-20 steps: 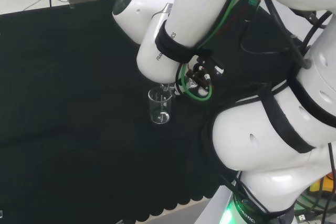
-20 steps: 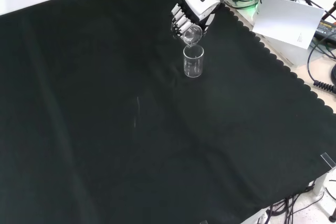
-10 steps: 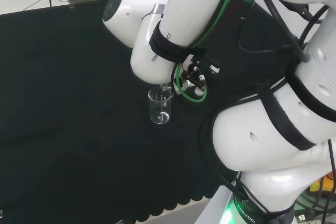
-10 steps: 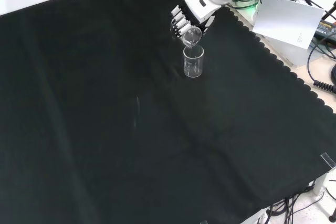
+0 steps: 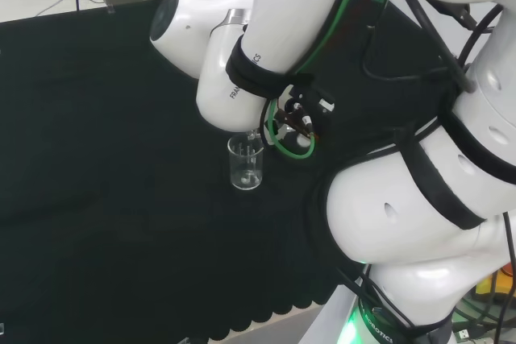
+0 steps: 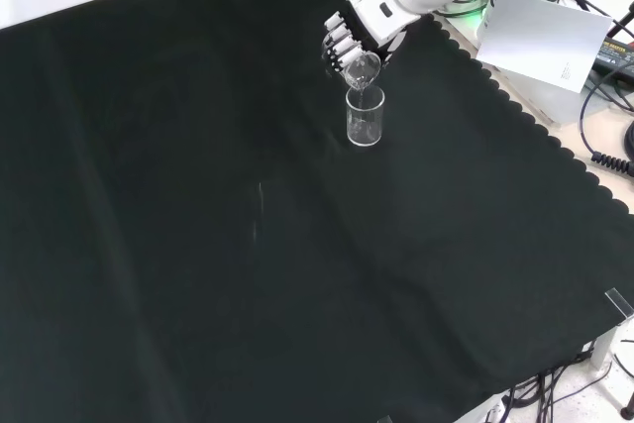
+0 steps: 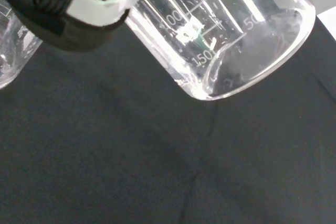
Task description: Pour the water from the handheld beaker into the one on the table.
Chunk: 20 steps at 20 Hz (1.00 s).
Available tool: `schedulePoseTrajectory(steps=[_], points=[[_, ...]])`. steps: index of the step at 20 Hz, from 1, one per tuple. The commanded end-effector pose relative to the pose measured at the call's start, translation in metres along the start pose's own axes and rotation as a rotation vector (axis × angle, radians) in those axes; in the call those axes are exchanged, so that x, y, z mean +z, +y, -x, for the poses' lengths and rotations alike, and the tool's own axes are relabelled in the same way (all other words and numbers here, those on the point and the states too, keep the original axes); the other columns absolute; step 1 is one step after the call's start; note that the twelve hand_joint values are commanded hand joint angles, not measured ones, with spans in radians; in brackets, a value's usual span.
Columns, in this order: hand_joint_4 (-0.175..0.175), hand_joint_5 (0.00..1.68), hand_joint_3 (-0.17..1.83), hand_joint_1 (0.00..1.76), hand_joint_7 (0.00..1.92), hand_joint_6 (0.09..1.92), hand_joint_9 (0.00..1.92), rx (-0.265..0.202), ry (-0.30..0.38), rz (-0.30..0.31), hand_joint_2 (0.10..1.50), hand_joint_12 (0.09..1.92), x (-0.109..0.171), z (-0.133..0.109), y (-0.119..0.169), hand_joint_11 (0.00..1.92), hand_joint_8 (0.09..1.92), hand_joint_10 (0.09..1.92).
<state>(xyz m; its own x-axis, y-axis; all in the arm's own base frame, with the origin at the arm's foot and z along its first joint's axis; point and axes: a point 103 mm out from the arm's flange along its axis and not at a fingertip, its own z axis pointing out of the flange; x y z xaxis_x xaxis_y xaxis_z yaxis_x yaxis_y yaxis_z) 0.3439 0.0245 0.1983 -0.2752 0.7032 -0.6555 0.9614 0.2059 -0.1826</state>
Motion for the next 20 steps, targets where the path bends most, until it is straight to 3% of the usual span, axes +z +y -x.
schedulePoseTrajectory(steps=[1, 20], points=[[-0.037, 1.09, -0.17, 1.13, 1.41, 0.91, 1.5, -0.002, -0.021, -0.003, 1.14, 0.68, -0.0042, -0.002, 0.0009, 1.34, 1.14, 0.88], [-0.037, 1.09, -0.17, 1.13, 1.4, 0.91, 1.49, -0.01, -0.116, -0.006, 1.14, 0.68, -0.0127, -0.0107, 0.0038, 1.34, 1.14, 0.88]])
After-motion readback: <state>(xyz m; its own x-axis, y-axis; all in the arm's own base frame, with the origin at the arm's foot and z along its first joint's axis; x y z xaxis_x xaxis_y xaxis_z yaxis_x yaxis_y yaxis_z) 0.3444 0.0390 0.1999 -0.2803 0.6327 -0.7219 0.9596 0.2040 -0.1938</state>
